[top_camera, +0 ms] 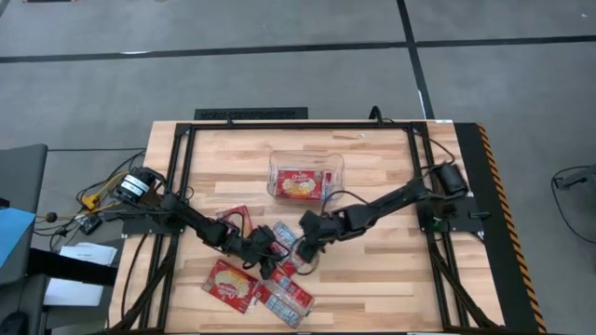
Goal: Sort popcorn bags into baskets
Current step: Put the red popcorn bag into the transparent bin
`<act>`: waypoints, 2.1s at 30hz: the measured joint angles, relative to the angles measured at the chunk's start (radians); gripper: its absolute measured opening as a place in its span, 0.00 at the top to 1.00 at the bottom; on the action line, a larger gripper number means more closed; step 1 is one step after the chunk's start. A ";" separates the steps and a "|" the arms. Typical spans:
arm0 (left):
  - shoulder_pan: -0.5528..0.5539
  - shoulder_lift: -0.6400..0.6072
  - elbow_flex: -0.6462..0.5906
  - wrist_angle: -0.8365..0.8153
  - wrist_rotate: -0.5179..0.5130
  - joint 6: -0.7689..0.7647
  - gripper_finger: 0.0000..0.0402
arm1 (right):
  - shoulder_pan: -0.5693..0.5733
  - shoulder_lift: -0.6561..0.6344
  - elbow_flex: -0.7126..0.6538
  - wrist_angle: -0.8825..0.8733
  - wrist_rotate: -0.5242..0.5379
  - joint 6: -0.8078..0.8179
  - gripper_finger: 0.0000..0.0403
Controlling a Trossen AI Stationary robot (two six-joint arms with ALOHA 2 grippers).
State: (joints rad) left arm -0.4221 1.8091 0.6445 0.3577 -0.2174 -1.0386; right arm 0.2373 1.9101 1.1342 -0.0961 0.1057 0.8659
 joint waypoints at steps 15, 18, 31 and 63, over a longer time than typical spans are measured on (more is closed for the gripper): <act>0.009 0.000 0.001 0.002 0.004 0.017 1.00 | -0.029 0.085 0.013 0.073 -0.111 -0.027 0.26; 0.010 0.000 0.001 0.002 0.004 0.017 1.00 | -0.025 0.088 0.026 0.070 -0.149 -0.060 0.26; 0.012 0.001 0.000 0.010 -0.018 0.022 1.00 | -0.030 0.109 0.031 0.094 -0.200 -0.089 0.41; 0.039 -0.384 -0.007 -0.178 0.043 -0.008 1.00 | -0.053 -0.116 0.158 -0.320 -0.030 -0.257 0.99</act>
State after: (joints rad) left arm -0.3828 1.4247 0.6376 0.1800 -0.1739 -1.0470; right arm 0.1843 1.7941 1.2920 -0.4157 0.0758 0.6088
